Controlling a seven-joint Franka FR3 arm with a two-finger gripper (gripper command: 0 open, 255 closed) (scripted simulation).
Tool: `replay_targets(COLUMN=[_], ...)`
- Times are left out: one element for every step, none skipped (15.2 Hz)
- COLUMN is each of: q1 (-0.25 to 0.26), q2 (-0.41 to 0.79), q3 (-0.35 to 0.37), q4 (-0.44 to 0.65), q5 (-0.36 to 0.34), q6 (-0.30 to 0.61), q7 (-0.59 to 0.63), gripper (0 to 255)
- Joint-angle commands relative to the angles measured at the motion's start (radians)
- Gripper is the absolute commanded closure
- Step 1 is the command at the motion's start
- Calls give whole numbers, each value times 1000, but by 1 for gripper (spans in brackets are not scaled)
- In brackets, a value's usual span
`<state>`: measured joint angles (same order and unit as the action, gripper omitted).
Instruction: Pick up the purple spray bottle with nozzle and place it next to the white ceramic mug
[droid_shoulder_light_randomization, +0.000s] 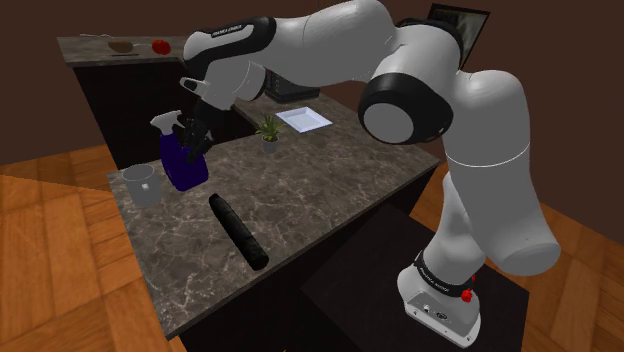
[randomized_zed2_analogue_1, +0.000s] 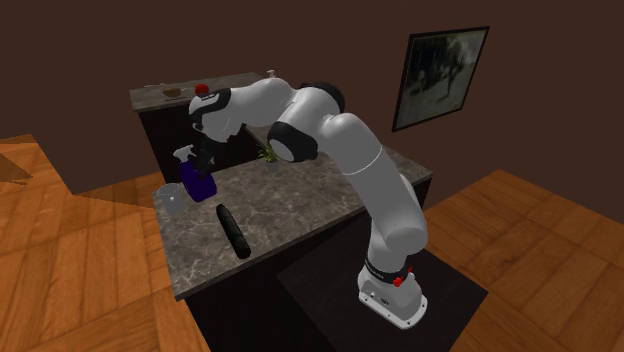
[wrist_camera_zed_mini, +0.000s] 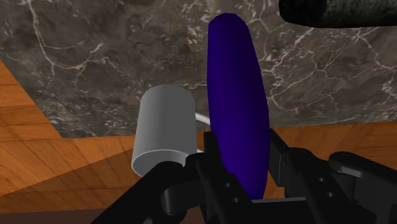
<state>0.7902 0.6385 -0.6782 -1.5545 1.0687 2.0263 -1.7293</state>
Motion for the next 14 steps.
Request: replay_targets(q1=[-4, -6, -8, -10, -12, -13, -13, -13, -13, -13, -13, -13, -13, -13], q2=[16, 22, 28, 35, 42, 47, 47, 47, 47, 47, 47, 47, 47, 47], q3=[9, 12, 16, 20, 24, 27, 27, 27, 27, 27, 27, 27, 27, 27], q4=[-4, -6, -9, -11, -13, -14, -14, -14, -14, -14, -14, -14, -14, -14], q5=[14, 21, 27, 33, 40, 45, 45, 45, 45, 45, 45, 45, 45, 45], q6=[14, 20, 26, 31, 37, 41, 41, 41, 41, 41, 41, 41, 41, 41], q7=[-14, -22, -28, -35, -42, -48, -48, -48, -48, -48, -48, -48, -48, -48], gripper=[255, 255, 255, 255, 255, 255, 255, 255, 255, 255, 255, 255, 255, 255])
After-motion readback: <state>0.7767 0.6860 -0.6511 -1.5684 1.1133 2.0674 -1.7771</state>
